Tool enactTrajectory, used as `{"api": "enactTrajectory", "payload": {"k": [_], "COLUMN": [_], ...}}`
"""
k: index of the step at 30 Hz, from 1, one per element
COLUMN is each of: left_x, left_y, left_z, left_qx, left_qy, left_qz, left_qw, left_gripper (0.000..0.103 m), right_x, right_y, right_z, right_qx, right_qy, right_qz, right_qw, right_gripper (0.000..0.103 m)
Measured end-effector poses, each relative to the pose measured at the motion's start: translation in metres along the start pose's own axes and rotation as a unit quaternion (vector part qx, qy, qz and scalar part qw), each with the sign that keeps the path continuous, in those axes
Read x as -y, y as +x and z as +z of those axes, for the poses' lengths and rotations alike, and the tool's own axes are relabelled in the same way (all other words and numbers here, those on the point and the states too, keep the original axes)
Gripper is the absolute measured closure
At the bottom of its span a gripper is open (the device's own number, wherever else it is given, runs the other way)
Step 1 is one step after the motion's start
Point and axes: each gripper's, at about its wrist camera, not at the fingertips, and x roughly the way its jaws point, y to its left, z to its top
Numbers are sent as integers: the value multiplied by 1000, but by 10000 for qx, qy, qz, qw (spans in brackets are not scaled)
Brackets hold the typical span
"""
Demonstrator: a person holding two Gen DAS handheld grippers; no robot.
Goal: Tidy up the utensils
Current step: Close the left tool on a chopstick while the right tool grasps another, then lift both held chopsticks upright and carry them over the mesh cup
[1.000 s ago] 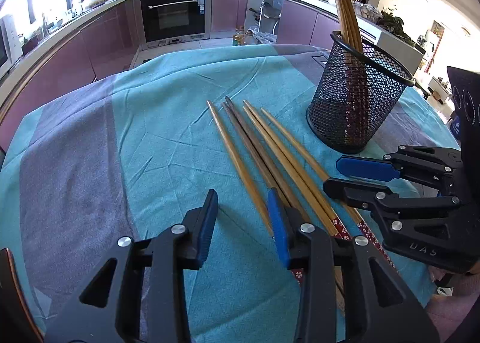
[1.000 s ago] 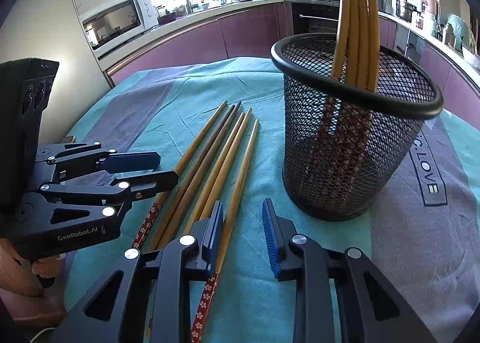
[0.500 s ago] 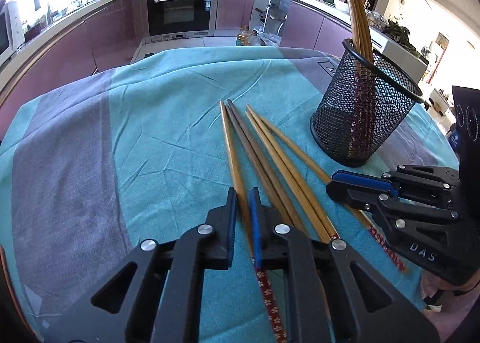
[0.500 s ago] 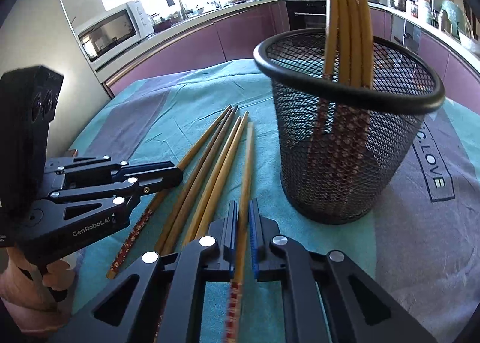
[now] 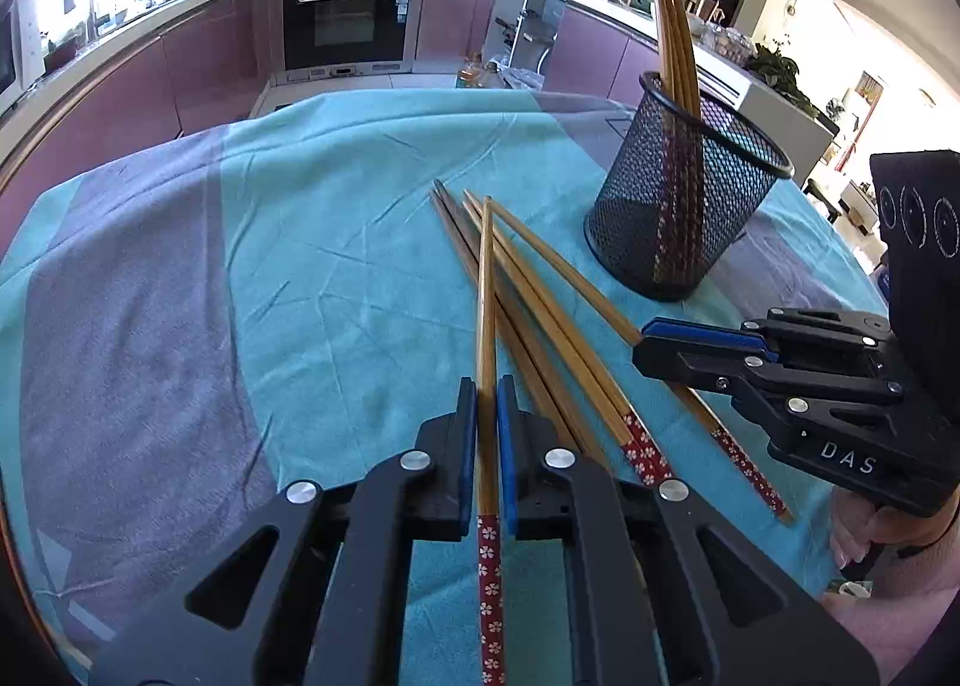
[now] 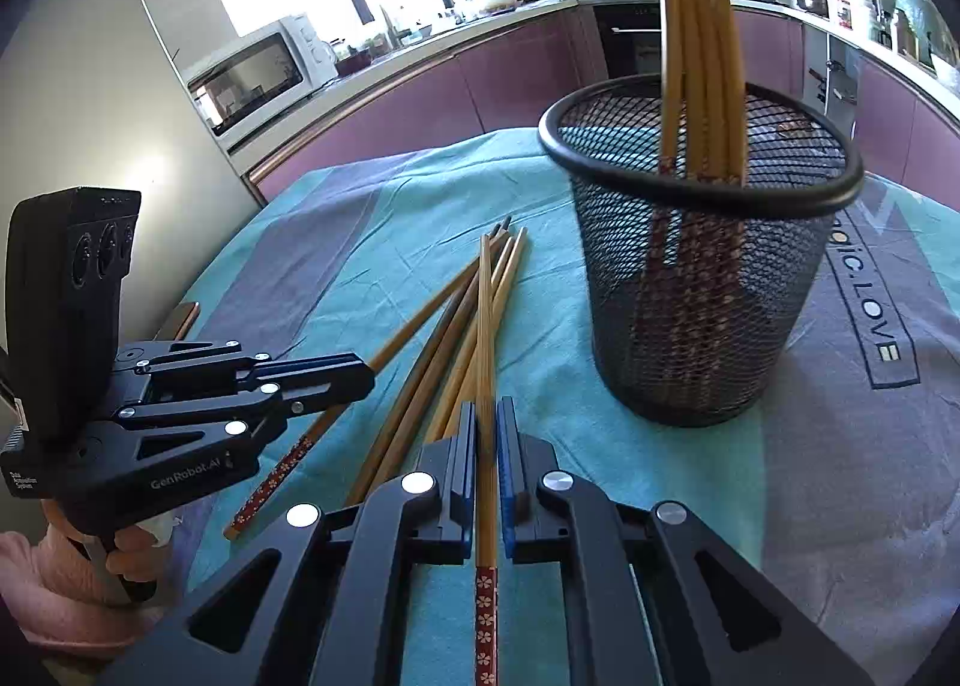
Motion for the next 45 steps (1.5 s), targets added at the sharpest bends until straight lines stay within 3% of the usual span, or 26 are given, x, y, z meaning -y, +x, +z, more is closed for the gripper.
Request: {"api": "enactTrajectory", "payload": {"k": [4, 9, 13, 14, 16, 22, 30, 39, 45], "left_x": [0, -1, 2, 3, 4, 8, 19, 22, 29], "left_y": [3, 11, 18, 18, 17, -11, -64, -116, -131], "left_z": [0, 6, 13, 14, 17, 22, 40, 58, 76], "left_qx": [-87, -151, -161, -163, -141, 210, 780, 1363, 1679], "left_qy": [56, 140, 185, 195, 166, 222, 418, 476, 423], "left_qz": [-53, -119, 1, 22, 24, -114, -558, -904, -988], "left_qw": [9999, 9997, 9997, 9997, 9998, 9995, 9945, 9854, 9799], "left_gripper": [95, 83, 86, 93, 95, 95, 95, 95, 95], "right_x": [-6, -7, -10, -11, -11, -7, 2, 15, 20], "right_y": [8, 16, 15, 15, 6, -37, -92, -127, -145], "right_z": [3, 6, 7, 8, 8, 10, 18, 31, 47], "right_qx": [-92, -185, -147, -129, -23, 497, 1202, 1743, 2001], "right_qy": [-90, -117, -127, -135, -148, -187, -107, -24, -129], "right_qz": [-79, -191, -162, -154, -127, -35, 51, 108, 82], "right_qw": [9999, 9996, 9997, 9997, 9998, 9986, 9927, 9846, 9797], "right_gripper": [97, 93, 96, 96, 97, 97, 97, 97, 97]}}
